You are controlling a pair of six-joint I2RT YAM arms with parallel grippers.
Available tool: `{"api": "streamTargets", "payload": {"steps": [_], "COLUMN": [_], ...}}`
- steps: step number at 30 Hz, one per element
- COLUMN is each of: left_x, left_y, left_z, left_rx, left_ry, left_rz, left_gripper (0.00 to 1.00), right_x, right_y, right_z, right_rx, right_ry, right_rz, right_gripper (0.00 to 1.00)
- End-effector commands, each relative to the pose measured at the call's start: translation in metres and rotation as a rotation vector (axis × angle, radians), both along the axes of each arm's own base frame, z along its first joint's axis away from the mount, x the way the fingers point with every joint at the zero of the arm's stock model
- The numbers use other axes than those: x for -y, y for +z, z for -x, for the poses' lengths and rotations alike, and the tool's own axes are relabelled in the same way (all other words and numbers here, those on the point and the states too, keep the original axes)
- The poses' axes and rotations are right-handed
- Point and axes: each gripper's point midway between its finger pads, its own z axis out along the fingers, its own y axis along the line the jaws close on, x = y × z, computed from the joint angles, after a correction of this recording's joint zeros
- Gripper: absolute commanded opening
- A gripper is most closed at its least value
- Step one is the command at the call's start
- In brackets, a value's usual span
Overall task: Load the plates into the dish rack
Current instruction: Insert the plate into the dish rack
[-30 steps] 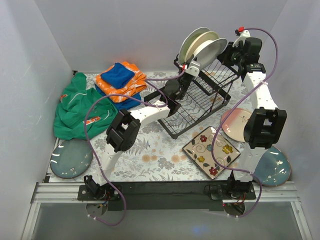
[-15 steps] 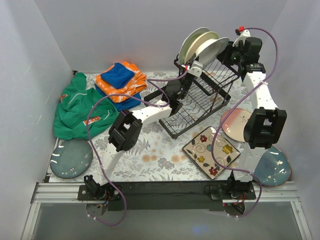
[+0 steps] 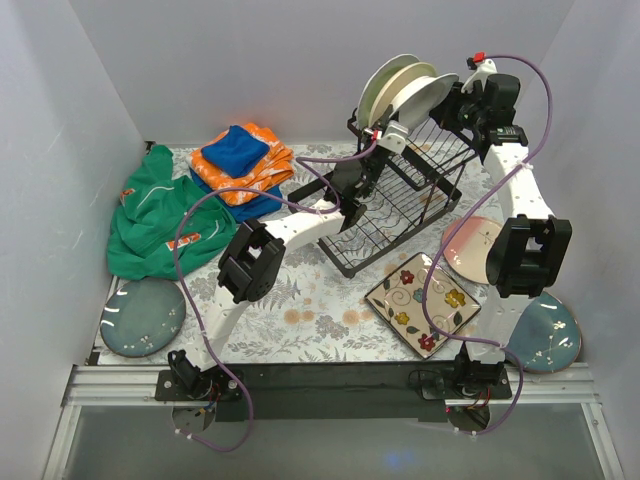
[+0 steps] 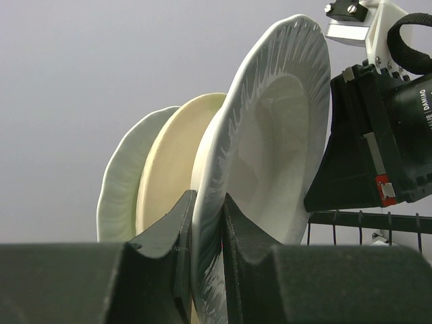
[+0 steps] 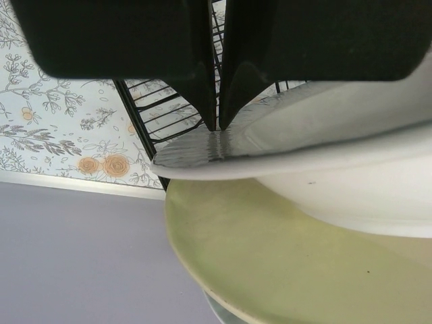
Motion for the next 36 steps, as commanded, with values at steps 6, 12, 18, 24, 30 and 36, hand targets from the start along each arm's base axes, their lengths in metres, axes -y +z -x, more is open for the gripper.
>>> {"api": "streamTargets", "payload": {"steps": [6,12,18,24,30,36], "left_x": [0.008,0.009,0.010,0.008,0.008,0.007], "left_y": [0.105,0.108,0.111,0.111,0.114,0.112], "left_z": [0.069,0.068,0.065,0.063,0.063,0.067], "left_rx": [0.222,0.229,0.231,0.226,0.211,0.199], "left_ry": [-0.168,-0.164,-0.159,-0.162,-0.168,-0.164], "left_rz": [0.167,0.164,0.159,0.167,0.179,0.186], "left_gripper": [0.00,0.00,0.00,0.00,0.00,0.00], "right_x": [-0.018,-0.018,-0.018,-0.017,-0.017,-0.016], "right_y": [0.061,0.063,0.062,0.063,0.064,0.062], "right_z": [0.002,0.003,0.002,0.002,0.005,0.009], "right_rx": [0.172,0.178,0.175,0.176,0.179,0.175], "right_ry": [0.046,0.048,0.048,0.043,0.039,0.037], "right_rz": [-0.017,-0.015,-0.019,-0.020,-0.013,-0.010], "right_gripper": [0.08,0.08,0.08,0.08,0.08,0.08]}}
